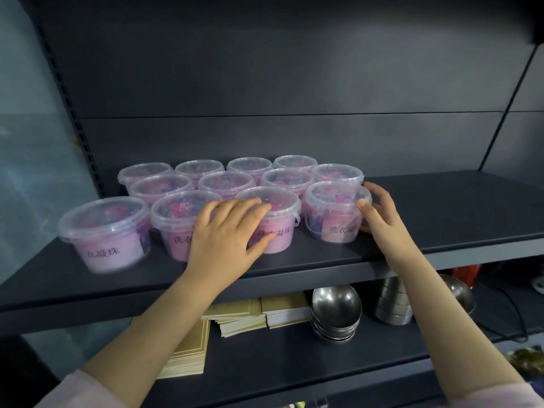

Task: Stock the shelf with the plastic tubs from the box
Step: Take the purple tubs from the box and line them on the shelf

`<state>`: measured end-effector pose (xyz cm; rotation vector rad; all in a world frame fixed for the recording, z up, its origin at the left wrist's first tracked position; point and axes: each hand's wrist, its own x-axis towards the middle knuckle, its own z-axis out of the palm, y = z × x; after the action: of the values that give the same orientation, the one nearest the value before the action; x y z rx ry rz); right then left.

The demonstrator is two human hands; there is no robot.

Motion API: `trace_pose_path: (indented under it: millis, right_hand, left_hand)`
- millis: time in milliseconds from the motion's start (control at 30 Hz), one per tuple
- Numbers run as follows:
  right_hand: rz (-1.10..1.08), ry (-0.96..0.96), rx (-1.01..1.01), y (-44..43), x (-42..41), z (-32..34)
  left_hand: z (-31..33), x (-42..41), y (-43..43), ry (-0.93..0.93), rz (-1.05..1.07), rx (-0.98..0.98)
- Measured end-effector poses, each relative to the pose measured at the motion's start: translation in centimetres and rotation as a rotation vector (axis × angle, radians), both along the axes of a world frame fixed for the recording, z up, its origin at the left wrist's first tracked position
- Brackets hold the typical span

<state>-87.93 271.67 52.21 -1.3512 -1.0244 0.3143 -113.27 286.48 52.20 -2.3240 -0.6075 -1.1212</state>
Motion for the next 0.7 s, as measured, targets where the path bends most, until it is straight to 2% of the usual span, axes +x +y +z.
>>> trace_pose_path:
  millis: [233, 500, 700]
  right_hand:
    - [-0.116, -0.168, 0.029, -0.6, -0.5, -0.1]
    - [-0.100, -0.131, -0.036, -0.7, -0.9, 0.7]
    - [-0.351, -0.623, -0.101, -3.8, -1.6, 5.4]
  left_hand:
    - [0.1, 0.1, -0.3, -0.011, 0.006, -0.007]
    - [0.7, -0.1, -0.9, 0.042, 0.014, -0.053]
    - [3.6, 0.0, -2.8, 0.055, -0.002, -0.115]
